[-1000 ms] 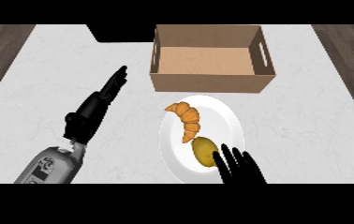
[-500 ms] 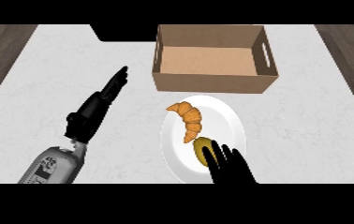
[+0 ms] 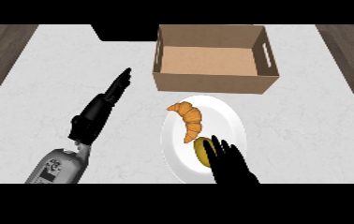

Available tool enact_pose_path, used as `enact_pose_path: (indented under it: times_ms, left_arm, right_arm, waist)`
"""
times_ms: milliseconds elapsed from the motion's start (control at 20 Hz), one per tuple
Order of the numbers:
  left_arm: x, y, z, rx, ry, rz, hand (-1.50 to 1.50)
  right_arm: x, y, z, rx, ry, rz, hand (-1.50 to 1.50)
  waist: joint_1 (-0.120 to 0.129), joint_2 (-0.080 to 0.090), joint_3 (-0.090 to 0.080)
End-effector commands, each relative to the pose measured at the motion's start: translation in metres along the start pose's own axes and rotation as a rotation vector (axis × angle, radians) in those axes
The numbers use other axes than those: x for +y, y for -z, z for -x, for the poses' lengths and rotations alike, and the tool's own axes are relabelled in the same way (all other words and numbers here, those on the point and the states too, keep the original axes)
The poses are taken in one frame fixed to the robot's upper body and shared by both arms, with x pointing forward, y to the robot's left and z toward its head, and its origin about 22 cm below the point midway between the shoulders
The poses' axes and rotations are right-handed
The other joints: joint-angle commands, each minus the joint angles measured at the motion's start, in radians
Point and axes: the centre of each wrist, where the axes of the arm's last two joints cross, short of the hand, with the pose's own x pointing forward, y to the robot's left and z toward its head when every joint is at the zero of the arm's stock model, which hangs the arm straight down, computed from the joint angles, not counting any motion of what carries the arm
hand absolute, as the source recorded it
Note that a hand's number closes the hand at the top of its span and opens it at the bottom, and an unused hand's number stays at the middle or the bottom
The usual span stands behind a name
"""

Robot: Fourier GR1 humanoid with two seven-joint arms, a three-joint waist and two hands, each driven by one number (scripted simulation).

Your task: Pick the lemon from the plate and place it in the cardboard box

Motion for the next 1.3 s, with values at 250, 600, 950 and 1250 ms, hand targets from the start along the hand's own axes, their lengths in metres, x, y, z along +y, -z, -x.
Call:
enact_pose_path:
  times_ms: [250,600,950,1250]
  left_arm:
    - [0.006,0.012,0.014,-0.001,-0.01,-0.008,0.0]
    - [0.007,0.004,-0.007,-0.001,0.008,-0.001,0.0]
    - [-0.007,0.0,-0.006,-0.005,0.001,-0.015,0.0]
    - [-0.004,-0.011,0.002,0.009,-0.007,-0.019,0.0]
  right_arm:
    - [0.029,0.043,-0.002,0.024,-0.069,0.023,-1.5]
    - [0.048,0.075,0.005,0.04,-0.076,-0.034,-1.5]
    - [0.044,0.073,-0.009,0.063,-0.09,-0.072,-1.5]
    - [0.073,0.076,0.011,0.078,-0.126,-0.098,-1.5]
  waist:
    - [-0.007,0.0,0.0]
    - [-0.003,0.0,0.0]
    - [-0.003,-0.001,0.0]
    - [-0.003,-0.001,0.0]
